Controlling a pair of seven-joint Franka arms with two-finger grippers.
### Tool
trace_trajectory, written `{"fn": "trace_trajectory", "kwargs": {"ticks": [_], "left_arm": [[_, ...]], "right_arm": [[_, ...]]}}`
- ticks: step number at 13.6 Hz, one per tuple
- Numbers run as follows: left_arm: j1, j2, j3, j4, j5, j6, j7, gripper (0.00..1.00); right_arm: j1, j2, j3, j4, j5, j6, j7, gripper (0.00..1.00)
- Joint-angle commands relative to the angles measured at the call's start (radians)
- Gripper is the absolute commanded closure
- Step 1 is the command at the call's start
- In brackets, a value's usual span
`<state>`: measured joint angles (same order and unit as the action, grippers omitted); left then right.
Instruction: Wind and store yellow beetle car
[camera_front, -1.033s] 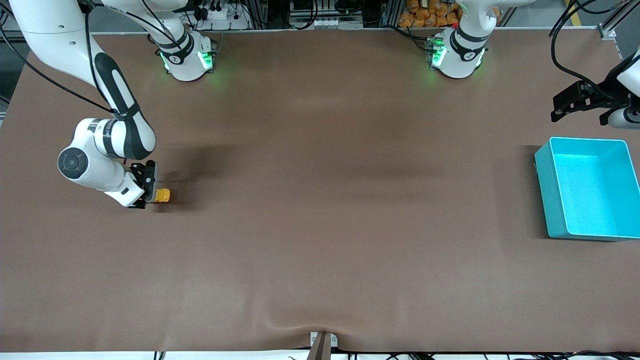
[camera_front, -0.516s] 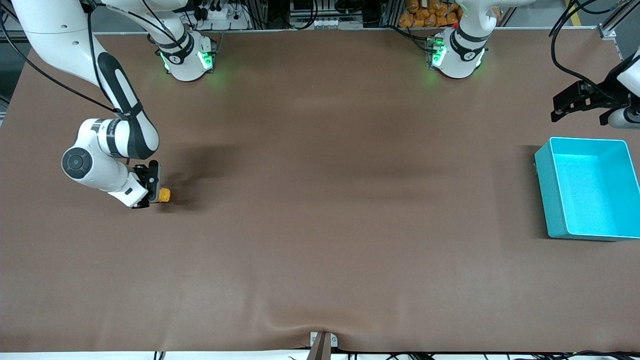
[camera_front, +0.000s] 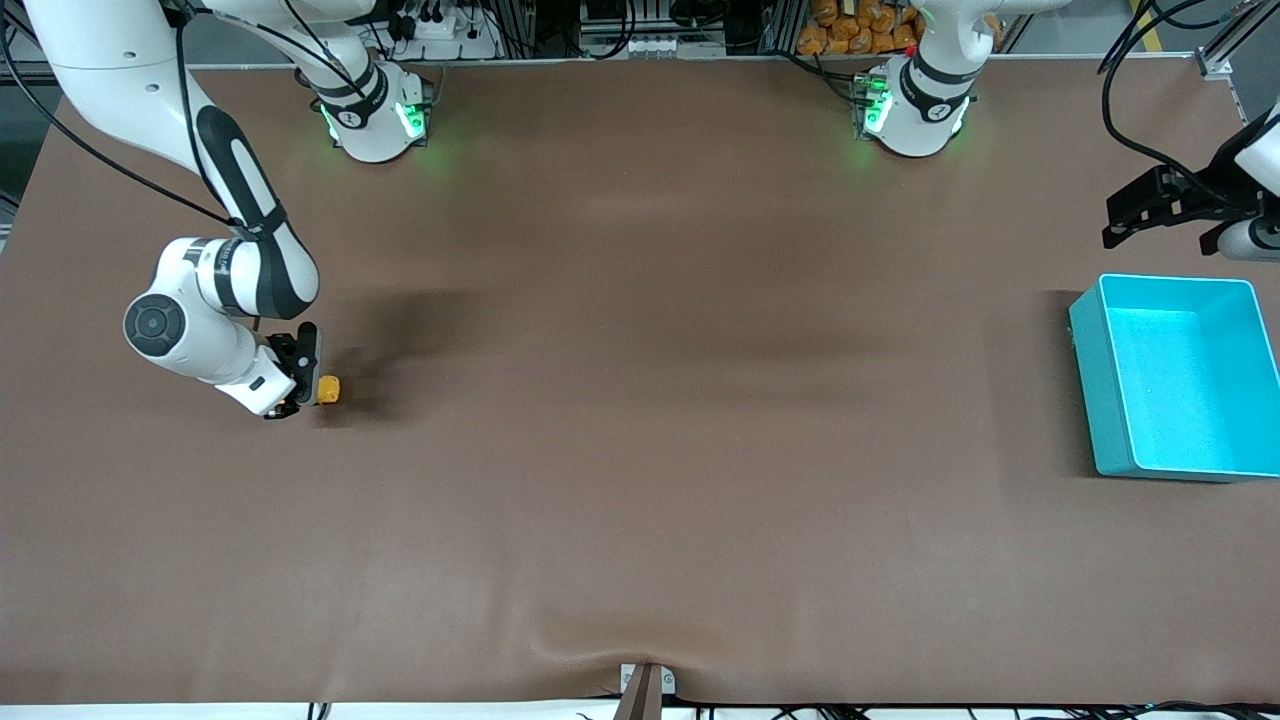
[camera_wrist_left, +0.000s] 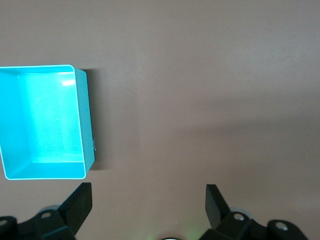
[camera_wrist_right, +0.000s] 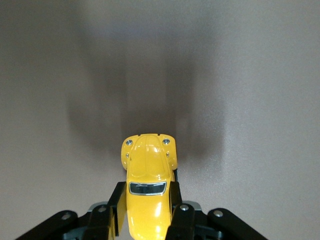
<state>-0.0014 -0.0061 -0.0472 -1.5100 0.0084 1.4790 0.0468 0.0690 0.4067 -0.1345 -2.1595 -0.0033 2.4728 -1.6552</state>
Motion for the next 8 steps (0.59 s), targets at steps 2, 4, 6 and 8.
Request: {"fn": "trace_trajectory", "kwargs": {"ticks": [2, 4, 6, 8], "left_arm": [[0.003, -0.005, 0.003, 0.001, -0.007, 0.006, 0.005, 0.00], [0.003, -0.008, 0.004, 0.002, 0.004, 0.003, 0.007, 0.00], [0.003, -0.009, 0.000, 0.002, 0.060, 0.001, 0.011, 0.00], [0.004, -0.011, 0.003, 0.002, 0.062, -0.002, 0.011, 0.00]], "right_arm": [[-0.009, 0.024, -0.001, 0.006, -0.001, 0.035, -0.015, 0.63], [-0.020, 0.024, -0.002, 0.006, -0.003, 0.034, -0.015, 0.64], [-0.037, 0.024, -0.002, 0.009, -0.003, 0.034, -0.017, 0.64], [-0.061, 0.041, -0.001, 0.018, -0.003, 0.034, -0.029, 0.64]]}}
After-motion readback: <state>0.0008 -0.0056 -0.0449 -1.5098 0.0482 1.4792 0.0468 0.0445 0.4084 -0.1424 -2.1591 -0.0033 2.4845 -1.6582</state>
